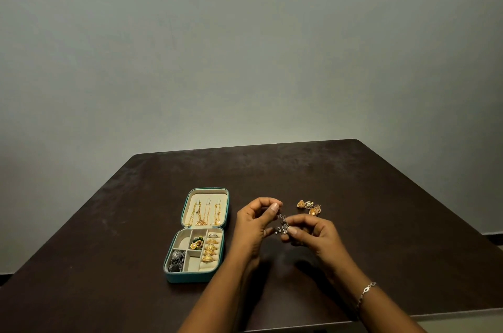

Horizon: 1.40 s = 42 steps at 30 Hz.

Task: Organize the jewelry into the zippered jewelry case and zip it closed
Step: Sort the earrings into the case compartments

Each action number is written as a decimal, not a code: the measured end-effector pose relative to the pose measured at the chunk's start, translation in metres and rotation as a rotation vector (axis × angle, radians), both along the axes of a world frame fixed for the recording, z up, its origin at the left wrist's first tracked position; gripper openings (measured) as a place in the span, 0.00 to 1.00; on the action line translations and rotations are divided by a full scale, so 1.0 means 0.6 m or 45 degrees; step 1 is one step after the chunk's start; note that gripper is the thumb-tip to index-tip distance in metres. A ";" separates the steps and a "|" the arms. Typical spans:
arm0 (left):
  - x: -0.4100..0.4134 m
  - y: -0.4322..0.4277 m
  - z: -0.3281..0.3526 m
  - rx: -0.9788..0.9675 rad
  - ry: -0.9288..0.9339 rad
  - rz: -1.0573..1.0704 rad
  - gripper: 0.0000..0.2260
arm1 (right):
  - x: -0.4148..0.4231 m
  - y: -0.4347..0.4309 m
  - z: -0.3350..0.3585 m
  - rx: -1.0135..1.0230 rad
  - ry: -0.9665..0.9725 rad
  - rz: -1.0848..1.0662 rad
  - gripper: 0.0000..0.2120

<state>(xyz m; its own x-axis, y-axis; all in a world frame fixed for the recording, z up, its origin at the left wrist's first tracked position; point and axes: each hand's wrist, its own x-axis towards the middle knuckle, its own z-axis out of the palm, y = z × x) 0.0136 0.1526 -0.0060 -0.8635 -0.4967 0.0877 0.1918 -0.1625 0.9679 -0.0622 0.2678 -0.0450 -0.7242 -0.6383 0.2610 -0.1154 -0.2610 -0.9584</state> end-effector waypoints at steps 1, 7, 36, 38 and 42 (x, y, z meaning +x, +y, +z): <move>0.000 -0.001 -0.001 -0.017 -0.023 0.013 0.06 | -0.001 0.001 0.002 0.013 0.021 -0.001 0.08; -0.001 -0.002 -0.009 -0.026 -0.066 0.023 0.08 | -0.001 0.002 0.005 0.071 0.102 -0.009 0.08; 0.018 0.006 -0.051 0.039 -0.130 -0.137 0.07 | 0.004 0.013 0.028 0.050 -0.269 -0.021 0.04; 0.019 0.001 -0.048 0.039 -0.135 -0.152 0.06 | 0.002 0.014 0.029 0.065 -0.253 -0.019 0.04; 0.019 -0.010 -0.044 0.071 -0.129 -0.156 0.04 | -0.002 0.018 0.029 0.092 -0.233 -0.008 0.04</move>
